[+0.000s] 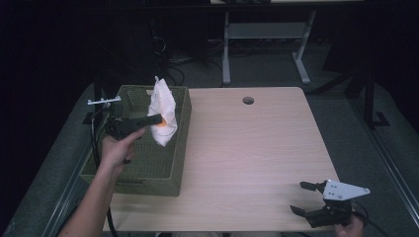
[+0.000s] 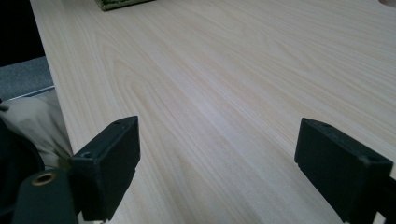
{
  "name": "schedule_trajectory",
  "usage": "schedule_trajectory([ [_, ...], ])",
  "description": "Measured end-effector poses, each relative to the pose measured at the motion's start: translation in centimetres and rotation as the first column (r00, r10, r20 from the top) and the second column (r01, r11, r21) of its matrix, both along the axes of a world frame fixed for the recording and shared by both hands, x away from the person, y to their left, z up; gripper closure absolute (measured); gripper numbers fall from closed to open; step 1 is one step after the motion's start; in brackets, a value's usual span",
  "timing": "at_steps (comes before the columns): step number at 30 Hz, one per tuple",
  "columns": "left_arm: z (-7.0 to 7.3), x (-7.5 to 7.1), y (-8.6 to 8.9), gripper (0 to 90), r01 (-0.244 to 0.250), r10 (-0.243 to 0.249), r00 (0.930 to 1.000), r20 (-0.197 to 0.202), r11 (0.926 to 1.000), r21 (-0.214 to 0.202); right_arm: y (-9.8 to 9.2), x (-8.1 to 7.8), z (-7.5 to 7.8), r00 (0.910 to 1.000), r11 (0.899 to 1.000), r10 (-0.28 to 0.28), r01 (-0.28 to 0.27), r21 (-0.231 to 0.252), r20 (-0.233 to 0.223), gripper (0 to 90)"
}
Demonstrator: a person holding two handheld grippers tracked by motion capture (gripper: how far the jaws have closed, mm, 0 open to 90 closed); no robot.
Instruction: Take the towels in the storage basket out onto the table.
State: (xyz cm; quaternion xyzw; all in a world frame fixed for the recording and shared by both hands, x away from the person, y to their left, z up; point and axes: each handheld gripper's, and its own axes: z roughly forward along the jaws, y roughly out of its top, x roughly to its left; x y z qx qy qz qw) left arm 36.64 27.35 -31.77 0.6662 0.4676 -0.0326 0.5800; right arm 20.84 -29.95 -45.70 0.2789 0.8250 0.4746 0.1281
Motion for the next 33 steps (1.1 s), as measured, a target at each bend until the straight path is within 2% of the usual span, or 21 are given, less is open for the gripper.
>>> schedule_trajectory([
  [13, 1.0, 0.3, -1.8, 74.2, 0.038, -0.038, 0.9989, 0.027, 0.9993, 0.008, -0.1, 0.0, 0.0, 1.0000, 1.000, 0.000, 0.000, 0.003, 0.003, 13.8],
  [14, 1.1, 0.4, -2.2, 74.1, 0.048, -0.048, 0.9983, 0.033, 0.9987, 0.018, -0.1, 0.0, 0.0, 1.0000, 1.000, 0.000, 0.000, 0.003, 0.002, 13.8],
  [23, 1.5, 0.6, -3.5, 74.2, 0.074, -0.075, 0.9965, 0.037, 0.9970, 0.022, -0.1, 0.0, 0.0, 1.0000, 1.000, 0.001, -0.001, 0.006, 0.005, 13.8],
  [33, 1.7, 1.0, -6.1, 74.1, 0.125, -0.126, 0.9911, 0.042, 0.9915, 0.037, -0.2, 0.0, 0.1, 0.9999, 1.000, 0.004, -0.004, 0.005, 0.009, 13.8],
])
